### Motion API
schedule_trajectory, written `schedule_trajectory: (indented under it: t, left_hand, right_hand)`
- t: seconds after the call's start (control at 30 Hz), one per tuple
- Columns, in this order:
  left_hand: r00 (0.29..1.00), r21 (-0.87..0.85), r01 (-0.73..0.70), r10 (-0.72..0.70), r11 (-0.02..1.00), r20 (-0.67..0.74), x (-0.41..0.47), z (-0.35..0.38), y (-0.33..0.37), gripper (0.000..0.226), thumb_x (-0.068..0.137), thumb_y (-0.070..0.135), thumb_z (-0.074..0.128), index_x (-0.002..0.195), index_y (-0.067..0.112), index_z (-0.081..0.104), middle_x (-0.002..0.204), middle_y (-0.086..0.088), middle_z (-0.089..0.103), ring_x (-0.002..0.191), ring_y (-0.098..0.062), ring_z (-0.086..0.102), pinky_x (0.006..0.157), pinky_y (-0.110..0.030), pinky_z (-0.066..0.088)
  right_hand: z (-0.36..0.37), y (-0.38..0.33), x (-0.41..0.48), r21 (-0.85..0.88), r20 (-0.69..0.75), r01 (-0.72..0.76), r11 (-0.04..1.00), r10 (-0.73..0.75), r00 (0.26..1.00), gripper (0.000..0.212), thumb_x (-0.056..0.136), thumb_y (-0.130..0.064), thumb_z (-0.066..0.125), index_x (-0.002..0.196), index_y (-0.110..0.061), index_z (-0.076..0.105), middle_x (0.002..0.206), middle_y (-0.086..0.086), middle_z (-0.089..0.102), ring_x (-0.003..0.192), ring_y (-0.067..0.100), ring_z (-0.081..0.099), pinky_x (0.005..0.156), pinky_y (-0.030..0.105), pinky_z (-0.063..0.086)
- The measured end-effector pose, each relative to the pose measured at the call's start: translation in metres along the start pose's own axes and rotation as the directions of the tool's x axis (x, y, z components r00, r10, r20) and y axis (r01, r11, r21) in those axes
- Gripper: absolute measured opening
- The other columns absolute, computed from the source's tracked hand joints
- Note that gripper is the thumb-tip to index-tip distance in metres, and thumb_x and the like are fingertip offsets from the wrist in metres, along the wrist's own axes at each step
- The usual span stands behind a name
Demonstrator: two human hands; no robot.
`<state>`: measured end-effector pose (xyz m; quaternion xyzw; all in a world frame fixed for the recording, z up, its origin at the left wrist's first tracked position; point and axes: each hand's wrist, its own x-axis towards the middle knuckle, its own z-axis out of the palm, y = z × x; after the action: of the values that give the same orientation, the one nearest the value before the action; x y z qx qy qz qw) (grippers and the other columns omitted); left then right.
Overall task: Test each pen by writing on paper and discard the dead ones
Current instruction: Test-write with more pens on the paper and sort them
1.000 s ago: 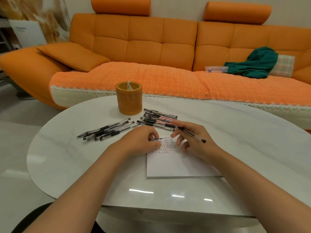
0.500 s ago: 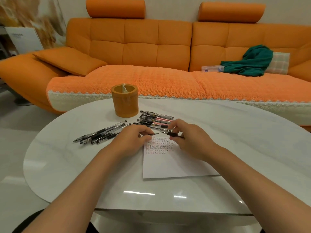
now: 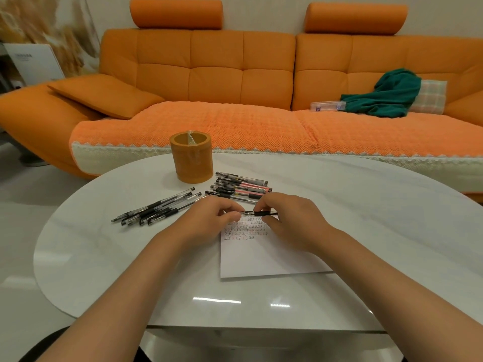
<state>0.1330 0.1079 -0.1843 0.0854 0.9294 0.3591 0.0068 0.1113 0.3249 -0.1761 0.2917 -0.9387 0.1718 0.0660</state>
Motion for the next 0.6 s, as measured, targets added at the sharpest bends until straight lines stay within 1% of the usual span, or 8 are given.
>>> schedule_trajectory:
  t: [0.07, 0.13, 0.23, 0.33, 0.4, 0.47, 0.53, 0.6]
  left_hand:
    - [1.000, -0.017, -0.016, 0.016, 1.000, 0.019, -0.001, 0.001, 0.002, 0.017, 0.098, 0.030, 0.061, 0.107, 0.034, 0.075, 0.092, 0.019, 0.071, 0.087, -0.003, 0.063, 0.078, -0.024, 0.052]
    - [0.999, -0.037, -0.023, 0.024, 0.999, 0.030, -0.002, 0.003, 0.005, 0.018, 0.099, 0.030, 0.059, 0.095, 0.033, 0.077, 0.081, 0.015, 0.071, 0.072, -0.010, 0.061, 0.068, -0.029, 0.050]
    - [0.999, -0.147, 0.012, -0.005, 0.989, 0.048, -0.003, 0.007, 0.012, 0.022, 0.102, 0.027, 0.054, 0.093, 0.024, 0.074, 0.076, 0.015, 0.074, 0.062, -0.009, 0.055, 0.062, -0.030, 0.047]
    - [0.998, -0.252, 0.044, -0.034, 0.967, 0.045, -0.005, 0.008, 0.019, 0.022, 0.100, 0.025, 0.058, 0.091, 0.014, 0.075, 0.076, 0.003, 0.076, 0.060, -0.007, 0.057, 0.062, -0.029, 0.049]
    - [0.997, -0.319, 0.065, -0.045, 0.946, 0.070, -0.006, 0.008, 0.023, 0.020, 0.097, 0.026, 0.064, 0.089, 0.015, 0.078, 0.075, -0.004, 0.075, 0.064, -0.006, 0.062, 0.064, -0.026, 0.051]
    - [0.991, -0.368, 0.089, -0.045, 0.925, 0.126, -0.008, 0.008, 0.025, 0.017, 0.094, 0.028, 0.068, 0.089, 0.019, 0.081, 0.081, -0.005, 0.077, 0.072, -0.008, 0.066, 0.067, -0.023, 0.052]
    - [0.986, -0.386, 0.105, -0.047, 0.916, 0.158, -0.010, 0.008, 0.025, 0.014, 0.091, 0.029, 0.071, 0.090, 0.022, 0.082, 0.087, -0.005, 0.078, 0.079, -0.011, 0.068, 0.073, -0.026, 0.054]
    - [0.985, -0.407, 0.115, -0.051, 0.906, 0.166, -0.012, 0.008, 0.025, 0.010, 0.089, 0.023, 0.073, 0.091, 0.021, 0.083, 0.088, 0.000, 0.078, 0.085, -0.009, 0.071, 0.080, -0.025, 0.056]
  right_hand:
    - [0.001, -0.002, 0.001, -0.011, -0.006, 0.036, 0.999, -0.036, 0.999, 0.022, 0.096, -0.025, 0.058, 0.112, -0.038, 0.064, 0.111, -0.019, 0.067, 0.093, 0.005, 0.057, 0.078, 0.030, 0.049]
    - [0.004, -0.003, 0.003, -0.039, -0.019, 0.086, 0.996, -0.087, 0.996, 0.022, 0.098, -0.024, 0.055, 0.114, -0.035, 0.066, 0.107, -0.016, 0.069, 0.096, 0.011, 0.059, 0.080, 0.033, 0.048]
    - [0.010, -0.002, 0.004, -0.117, -0.055, 0.155, 0.981, -0.163, 0.985, 0.024, 0.099, -0.027, 0.045, 0.110, -0.031, 0.066, 0.096, -0.012, 0.067, 0.083, 0.013, 0.051, 0.074, 0.036, 0.041]
    - [0.011, -0.002, 0.000, -0.192, -0.087, 0.180, 0.965, -0.200, 0.976, 0.031, 0.092, -0.052, 0.039, 0.090, -0.028, 0.059, 0.079, -0.011, 0.058, 0.074, 0.012, 0.046, 0.067, 0.033, 0.034]
    - [0.010, -0.005, -0.001, -0.238, -0.110, 0.157, 0.959, -0.187, 0.976, 0.049, 0.084, -0.071, 0.037, 0.076, -0.026, 0.054, 0.068, -0.011, 0.054, 0.066, 0.013, 0.046, 0.063, 0.034, 0.035]
    - [0.010, -0.008, 0.001, -0.291, -0.108, 0.131, 0.948, -0.168, 0.980, 0.064, 0.077, -0.082, 0.032, 0.063, -0.023, 0.052, 0.057, -0.007, 0.052, 0.058, 0.014, 0.045, 0.059, 0.034, 0.034]
    - [0.012, -0.010, 0.003, -0.331, -0.111, 0.126, 0.935, -0.171, 0.979, 0.073, 0.076, -0.085, 0.031, 0.053, -0.018, 0.048, 0.047, -0.003, 0.046, 0.050, 0.016, 0.042, 0.052, 0.033, 0.029]
    - [0.014, -0.011, 0.003, -0.343, -0.127, 0.134, 0.930, -0.187, 0.974, 0.072, 0.077, -0.081, 0.037, 0.048, -0.015, 0.041, 0.040, 0.000, 0.037, 0.043, 0.018, 0.031, 0.048, 0.031, 0.020]
